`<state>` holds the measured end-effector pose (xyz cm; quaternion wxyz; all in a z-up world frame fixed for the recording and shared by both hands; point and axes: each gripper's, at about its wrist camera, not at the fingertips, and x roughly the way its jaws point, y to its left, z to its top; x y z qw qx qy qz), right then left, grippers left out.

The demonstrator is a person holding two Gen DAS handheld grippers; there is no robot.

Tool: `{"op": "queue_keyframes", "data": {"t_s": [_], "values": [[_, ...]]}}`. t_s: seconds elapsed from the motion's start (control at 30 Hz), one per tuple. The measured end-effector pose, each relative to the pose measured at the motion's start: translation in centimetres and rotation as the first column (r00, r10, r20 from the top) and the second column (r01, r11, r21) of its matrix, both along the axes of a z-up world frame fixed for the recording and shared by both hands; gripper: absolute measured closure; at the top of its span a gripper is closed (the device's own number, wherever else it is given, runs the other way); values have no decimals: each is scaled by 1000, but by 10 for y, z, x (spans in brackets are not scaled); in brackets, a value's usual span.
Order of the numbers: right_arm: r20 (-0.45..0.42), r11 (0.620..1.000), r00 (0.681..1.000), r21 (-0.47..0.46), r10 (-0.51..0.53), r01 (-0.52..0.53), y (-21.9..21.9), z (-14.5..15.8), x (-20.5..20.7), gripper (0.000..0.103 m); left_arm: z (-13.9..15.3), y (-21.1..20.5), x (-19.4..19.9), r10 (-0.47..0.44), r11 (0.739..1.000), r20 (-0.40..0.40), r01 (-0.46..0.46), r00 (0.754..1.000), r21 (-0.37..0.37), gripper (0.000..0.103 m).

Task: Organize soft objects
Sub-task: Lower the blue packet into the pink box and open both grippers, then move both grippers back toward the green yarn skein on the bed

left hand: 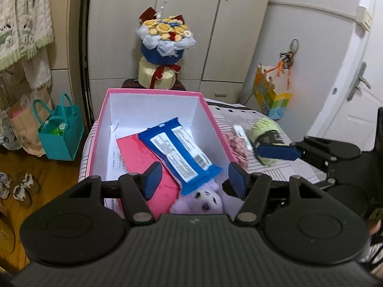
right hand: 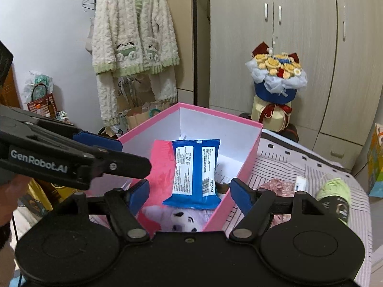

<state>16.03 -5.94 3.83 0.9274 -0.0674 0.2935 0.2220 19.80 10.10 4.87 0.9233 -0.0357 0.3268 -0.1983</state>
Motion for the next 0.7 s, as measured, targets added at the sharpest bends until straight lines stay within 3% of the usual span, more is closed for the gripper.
{"op": "queue_keyframes", "data": {"t_s": [0.33,0.7], "values": [[3,999,999,-6,50,-50,-44,20,-43,22,24,-18,-51,-101,994,24,100,995,34,38],[30,998,998,-18,56,-56,-112,16,-81,20,18,-67,-75,-223,972,32,219,974,86,37]]}}
